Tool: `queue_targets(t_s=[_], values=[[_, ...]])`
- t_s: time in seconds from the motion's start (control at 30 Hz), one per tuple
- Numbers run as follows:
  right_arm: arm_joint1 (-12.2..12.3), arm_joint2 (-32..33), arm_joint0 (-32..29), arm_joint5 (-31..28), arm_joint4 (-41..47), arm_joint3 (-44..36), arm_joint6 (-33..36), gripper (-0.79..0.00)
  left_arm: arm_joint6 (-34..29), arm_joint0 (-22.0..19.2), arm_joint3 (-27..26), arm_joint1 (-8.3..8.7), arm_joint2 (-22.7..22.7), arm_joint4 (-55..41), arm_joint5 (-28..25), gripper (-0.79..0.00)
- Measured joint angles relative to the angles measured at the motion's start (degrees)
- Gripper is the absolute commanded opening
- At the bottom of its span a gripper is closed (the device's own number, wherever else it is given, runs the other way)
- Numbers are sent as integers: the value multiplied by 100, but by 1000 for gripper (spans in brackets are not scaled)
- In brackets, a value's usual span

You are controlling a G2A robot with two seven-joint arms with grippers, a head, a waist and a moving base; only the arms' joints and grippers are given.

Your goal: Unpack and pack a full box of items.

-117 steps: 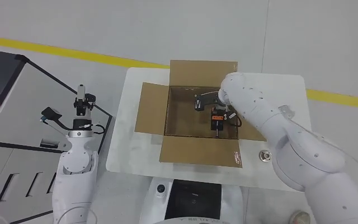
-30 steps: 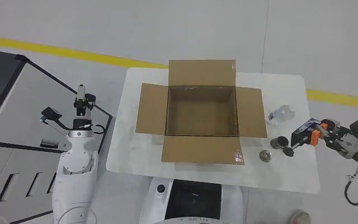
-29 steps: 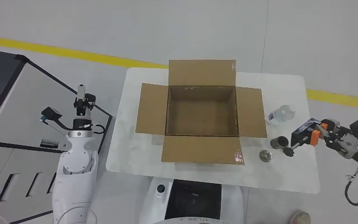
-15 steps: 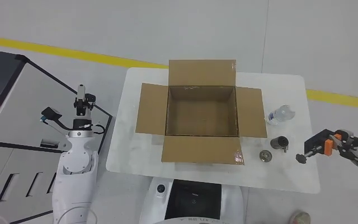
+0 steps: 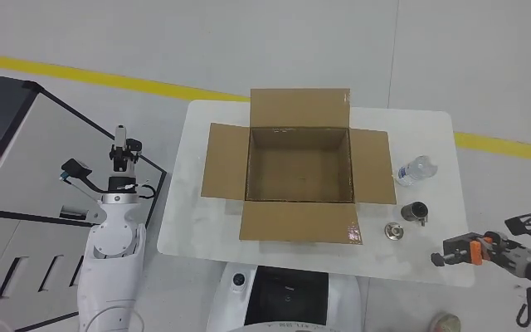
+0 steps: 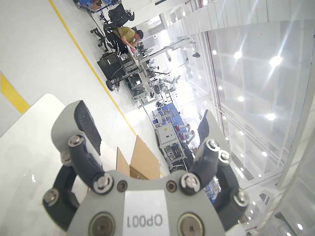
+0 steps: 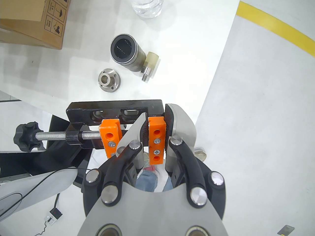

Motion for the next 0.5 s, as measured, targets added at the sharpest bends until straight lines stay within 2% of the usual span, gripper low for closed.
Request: queue_targets(t_s=[0.2, 0.5], values=[[9, -218, 174, 232, -289, 120, 75, -785, 0, 0, 0, 0, 0, 0, 0, 0], [40, -1826, 1416, 641, -1210, 529, 273, -785, 0, 0, 0, 0, 0, 0, 0, 0]])
